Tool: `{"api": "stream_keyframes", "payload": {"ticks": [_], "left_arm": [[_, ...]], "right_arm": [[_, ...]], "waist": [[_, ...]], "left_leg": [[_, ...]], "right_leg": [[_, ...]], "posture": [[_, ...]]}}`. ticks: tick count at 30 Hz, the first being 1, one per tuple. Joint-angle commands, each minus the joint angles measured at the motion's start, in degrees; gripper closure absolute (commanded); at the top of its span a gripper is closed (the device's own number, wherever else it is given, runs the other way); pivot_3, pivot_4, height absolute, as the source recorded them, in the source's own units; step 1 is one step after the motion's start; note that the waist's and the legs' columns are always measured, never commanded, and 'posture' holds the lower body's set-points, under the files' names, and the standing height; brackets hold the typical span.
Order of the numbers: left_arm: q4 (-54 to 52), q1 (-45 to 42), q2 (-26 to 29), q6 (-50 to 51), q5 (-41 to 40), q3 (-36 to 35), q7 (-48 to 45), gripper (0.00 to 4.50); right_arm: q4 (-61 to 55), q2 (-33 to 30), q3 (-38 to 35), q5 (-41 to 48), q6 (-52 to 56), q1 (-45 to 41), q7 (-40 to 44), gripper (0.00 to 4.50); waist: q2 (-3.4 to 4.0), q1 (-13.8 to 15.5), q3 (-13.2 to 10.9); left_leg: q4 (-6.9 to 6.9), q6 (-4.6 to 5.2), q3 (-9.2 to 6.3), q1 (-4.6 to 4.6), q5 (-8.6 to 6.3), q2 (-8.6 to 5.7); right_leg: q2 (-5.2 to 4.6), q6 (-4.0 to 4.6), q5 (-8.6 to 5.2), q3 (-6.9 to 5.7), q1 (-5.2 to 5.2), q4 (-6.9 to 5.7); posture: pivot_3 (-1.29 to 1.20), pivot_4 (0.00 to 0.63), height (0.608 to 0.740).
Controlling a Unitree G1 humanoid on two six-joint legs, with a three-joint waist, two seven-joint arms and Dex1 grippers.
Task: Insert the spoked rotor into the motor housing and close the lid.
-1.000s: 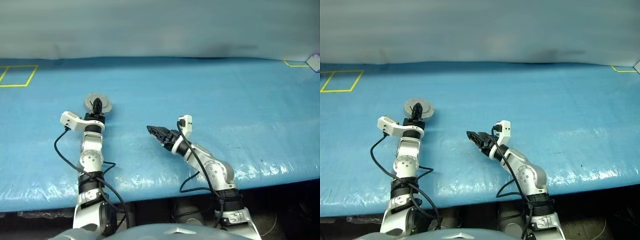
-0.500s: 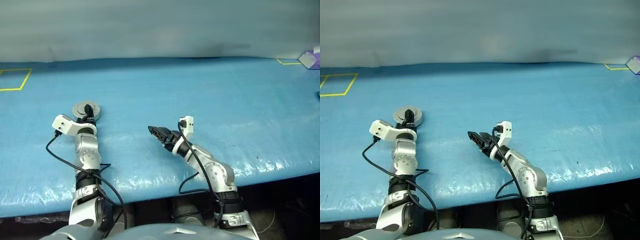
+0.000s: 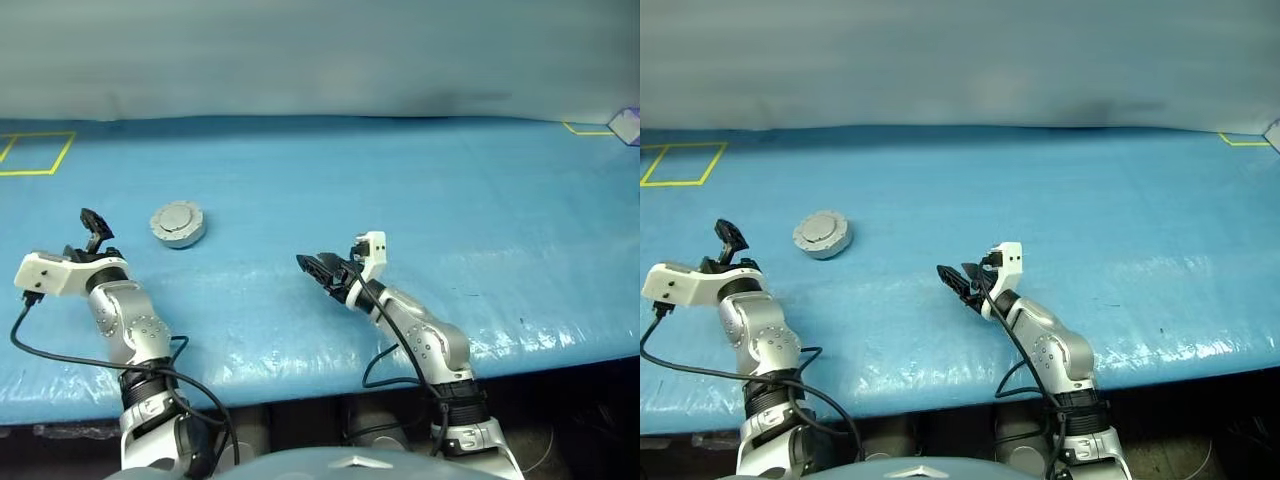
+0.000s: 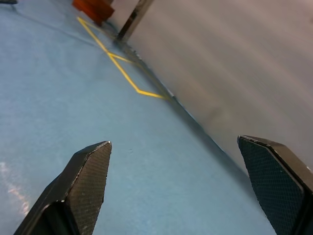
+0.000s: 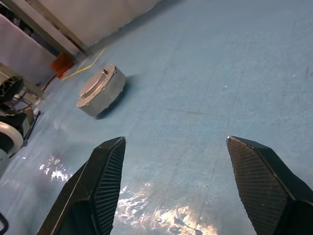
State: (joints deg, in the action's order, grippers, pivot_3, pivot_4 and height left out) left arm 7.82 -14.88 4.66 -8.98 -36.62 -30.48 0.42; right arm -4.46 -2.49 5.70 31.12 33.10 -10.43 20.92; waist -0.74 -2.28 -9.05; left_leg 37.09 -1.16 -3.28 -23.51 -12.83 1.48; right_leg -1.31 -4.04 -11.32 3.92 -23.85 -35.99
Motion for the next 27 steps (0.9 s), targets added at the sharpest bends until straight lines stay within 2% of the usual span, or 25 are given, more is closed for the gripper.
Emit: {"api": "stream_keyframes", "payload": {"ticks": [1,7,10,13,14,16,22,27], "left_arm": [[-8.28,3.79,2.64,6.24,0.92,12.12,-14.49,0.01],[-14.03,8.86,11.81,13.11,8.68,28.66,-30.33,0.01],[-13.94,9.66,17.4,15.35,15.78,35.09,-33.91,0.01],[-11.94,9.77,21.05,16.54,22.66,38.94,-34.26,0.0],[-11.25,9.83,21.84,16.22,24.54,39.87,-34.45,0.0],[-10.46,10.0,22.45,14.87,26.6,40.8,-35.23,0.0],[-11.35,10.63,21.13,14.05,24.67,39.57,-38.31,0.0],[-11.57,10.9,20.86,12.84,24.74,38.76,-39.36,0.0]], "right_arm": [[-1.16,-1.33,0.31,-4.34,-5.91,-0.56,1.0,0.98],[-2.29,-8.11,2.29,-10.79,-14.94,-0.71,7.79,0.98],[-1.6,-11.17,2.69,-13.55,-16.5,-1.38,9.06,0.98],[-0.81,-14.69,3.72,-16.06,-16.23,-1.71,11.28,0.33],[-0.67,-15.73,4.18,-16.83,-16.31,-1.6,12.19,0.03],[-0.8,-17.06,4.96,-17.13,-16.57,-1.12,14.36,0.03],[-0.6,-17.25,5.54,-17.41,-18.59,-0.36,17.34,0.03],[0.63,-16.62,5.42,-18.42,-19.08,-0.71,16.75,0.03]], "waist": [[0.0,0.09,0.0],[0.06,-0.66,-0.03],[0.1,-1.17,-0.03],[0.11,-1.26,-0.04],[0.1,-1.23,-0.04],[0.11,-1.14,-0.04],[0.11,-0.8,-0.05],[0.11,-0.63,-0.05]], "left_leg": [[0.0,0.0,0.0,0.0,0.0,0.0],[-0.03,0.0,0.07,0.07,0.0,0.03],[-0.1,0.0,0.07,0.1,0.0,0.06],[-0.1,0.0,0.07,0.11,0.0,0.08],[-0.09,0.0,0.07,0.1,0.0,0.08],[-0.08,0.0,0.08,0.1,0.0,0.07],[-0.08,0.01,0.08,0.04,0.0,0.07],[-0.06,0.01,0.08,0.06,0.0,0.07]], "right_leg": [[0.0,0.0,0.0,0.0,0.0,0.0],[0.0,0.07,-0.04,0.04,-0.01,-0.02],[0.03,0.12,-0.08,0.04,-0.04,-0.05],[0.04,0.15,-0.09,0.04,-0.05,-0.07],[0.03,0.15,-0.09,0.04,-0.05,-0.07],[0.01,0.15,-0.09,0.04,-0.04,-0.07],[-0.01,0.15,-0.09,0.04,-0.1,-0.06],[-0.01,0.15,-0.09,0.04,-0.09,-0.07]], "posture": [[0.0,0.15,0.74],[0.0,0.15,0.74],[0.0,0.15,0.74],[0.0,0.15,0.74],[0.0,0.15,0.74],[0.0,0.15,0.74],[0.0,0.15,0.74],[0.0,0.15,0.74]]}}
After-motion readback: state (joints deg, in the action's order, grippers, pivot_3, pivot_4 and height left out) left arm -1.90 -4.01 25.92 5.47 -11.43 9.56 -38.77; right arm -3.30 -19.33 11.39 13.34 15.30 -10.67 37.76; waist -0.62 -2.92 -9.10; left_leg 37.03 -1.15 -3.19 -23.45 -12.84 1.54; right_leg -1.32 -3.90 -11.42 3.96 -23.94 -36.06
